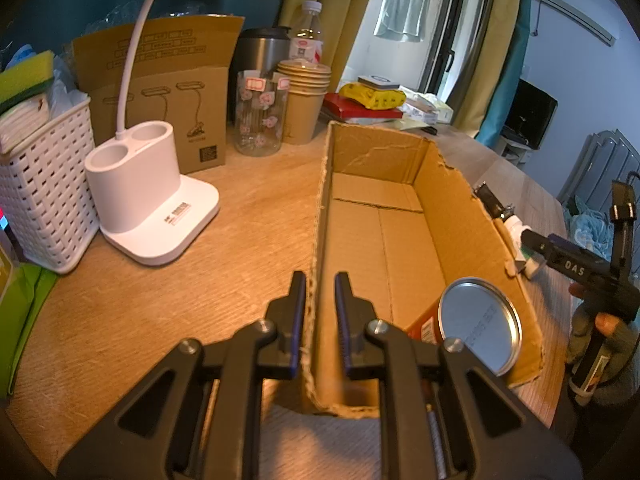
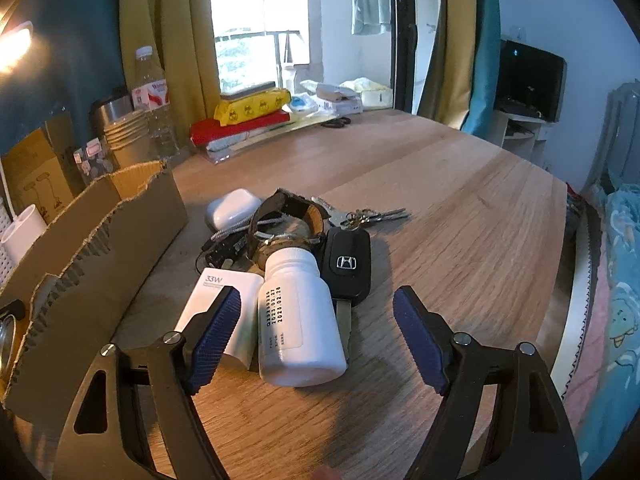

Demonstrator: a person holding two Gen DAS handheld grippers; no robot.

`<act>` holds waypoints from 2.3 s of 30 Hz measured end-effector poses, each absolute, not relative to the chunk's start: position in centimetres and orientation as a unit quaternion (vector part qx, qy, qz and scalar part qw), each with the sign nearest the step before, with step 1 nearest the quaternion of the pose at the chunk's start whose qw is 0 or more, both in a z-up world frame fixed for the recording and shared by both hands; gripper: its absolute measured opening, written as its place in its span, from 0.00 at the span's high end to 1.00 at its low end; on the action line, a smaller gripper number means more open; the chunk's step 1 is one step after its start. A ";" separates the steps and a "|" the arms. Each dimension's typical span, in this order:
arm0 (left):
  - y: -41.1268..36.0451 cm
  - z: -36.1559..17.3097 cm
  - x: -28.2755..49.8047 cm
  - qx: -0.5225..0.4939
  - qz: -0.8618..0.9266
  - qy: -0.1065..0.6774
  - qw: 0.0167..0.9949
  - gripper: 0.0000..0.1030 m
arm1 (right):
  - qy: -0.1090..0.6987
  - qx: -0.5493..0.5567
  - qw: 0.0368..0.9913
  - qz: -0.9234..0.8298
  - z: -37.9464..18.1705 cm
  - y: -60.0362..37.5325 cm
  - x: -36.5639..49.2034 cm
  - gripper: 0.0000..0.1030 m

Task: Organize rigid objects
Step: 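Open the right gripper and move it to the white pill bottle, then grasp the white pill bottle with the right gripper and lift it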

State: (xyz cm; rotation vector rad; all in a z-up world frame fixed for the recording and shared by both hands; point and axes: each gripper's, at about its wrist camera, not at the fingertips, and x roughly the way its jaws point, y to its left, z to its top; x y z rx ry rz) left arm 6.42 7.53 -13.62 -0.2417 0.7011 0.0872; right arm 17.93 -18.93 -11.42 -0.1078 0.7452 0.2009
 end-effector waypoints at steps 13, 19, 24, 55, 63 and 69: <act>7.5 -13.6 6.4 -0.118 0.043 0.342 0.931 0.86 | 0.383 -0.066 0.915 0.110 -12.3 -18.3 18.3 0.54; 7.5 -13.6 6.4 -0.118 0.043 0.342 0.931 0.86 | 0.373 -0.056 0.920 0.109 -11.9 -18.7 18.0 0.55; 7.5 -13.6 6.4 -0.118 0.043 0.342 0.931 0.86 | 0.362 -0.049 0.924 0.111 -11.4 -18.8 17.6 0.55; 7.5 -13.6 6.4 -0.118 0.043 0.342 0.931 0.86 | 0.256 -0.085 0.935 0.230 -4.1 -10.7 10.7 0.55; 7.5 -13.6 6.4 -0.119 0.042 0.342 0.931 0.86 | 0.253 -0.092 0.929 0.254 -3.8 -8.5 10.0 0.55; 7.5 -13.6 6.4 -0.119 0.042 0.343 0.931 0.86 | 0.254 -0.095 0.924 0.268 -3.8 -6.9 9.9 0.55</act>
